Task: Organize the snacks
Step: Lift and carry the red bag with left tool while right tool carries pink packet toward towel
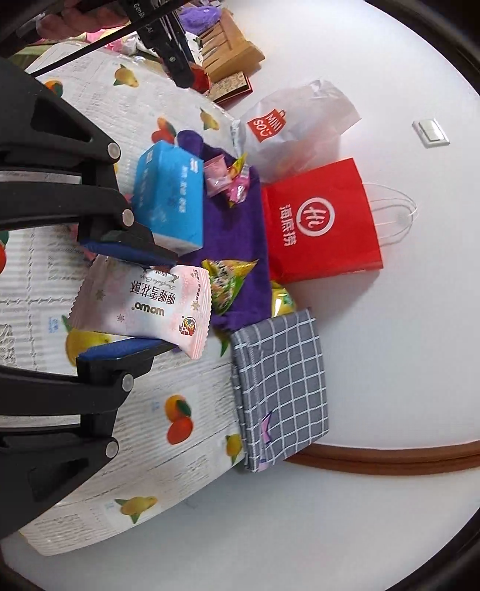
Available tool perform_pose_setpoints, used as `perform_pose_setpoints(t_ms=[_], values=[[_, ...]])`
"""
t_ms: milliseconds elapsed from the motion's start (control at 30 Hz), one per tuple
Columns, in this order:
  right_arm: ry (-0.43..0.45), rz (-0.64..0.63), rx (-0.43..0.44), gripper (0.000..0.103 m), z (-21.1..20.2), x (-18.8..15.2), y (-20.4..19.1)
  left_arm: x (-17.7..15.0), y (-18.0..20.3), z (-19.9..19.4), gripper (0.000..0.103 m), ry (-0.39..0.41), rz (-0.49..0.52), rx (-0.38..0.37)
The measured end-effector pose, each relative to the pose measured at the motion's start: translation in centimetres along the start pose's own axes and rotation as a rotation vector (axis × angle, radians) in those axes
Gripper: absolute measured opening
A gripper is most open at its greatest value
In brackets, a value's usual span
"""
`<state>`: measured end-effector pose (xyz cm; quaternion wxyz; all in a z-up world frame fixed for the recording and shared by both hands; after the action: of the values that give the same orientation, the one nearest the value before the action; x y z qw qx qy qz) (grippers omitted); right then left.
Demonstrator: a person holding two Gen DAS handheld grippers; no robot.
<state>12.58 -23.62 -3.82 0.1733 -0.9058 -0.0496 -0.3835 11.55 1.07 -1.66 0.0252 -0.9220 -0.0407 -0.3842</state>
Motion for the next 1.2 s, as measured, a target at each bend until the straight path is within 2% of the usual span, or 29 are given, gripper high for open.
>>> perform_pose_setpoints(t_ms=[700, 1200], values=[[0.009, -0.024, 0.031, 0.038, 3.8, 4.7, -2.5, 3.9, -0.8, 3.8, 0.041, -0.012, 0.011, 0.009], [0.006, -0.034, 0.029, 0.038, 6.2, 6.8, -2.9, 5.1, -0.8, 6.2, 0.041, -0.023, 0.026, 0.014]])
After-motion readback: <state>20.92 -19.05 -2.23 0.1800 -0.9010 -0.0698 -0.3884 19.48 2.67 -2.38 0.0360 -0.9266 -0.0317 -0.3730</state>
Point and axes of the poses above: each gripper's, at about its wrist camera, not at the fingertips, and z roughly the way its jaws point, y to its right, x to its top, the point moved 1 cm from there along z, roughly the way its jaws point, and after that the axes turned 11 degrees about x, right-handed, at the moved point
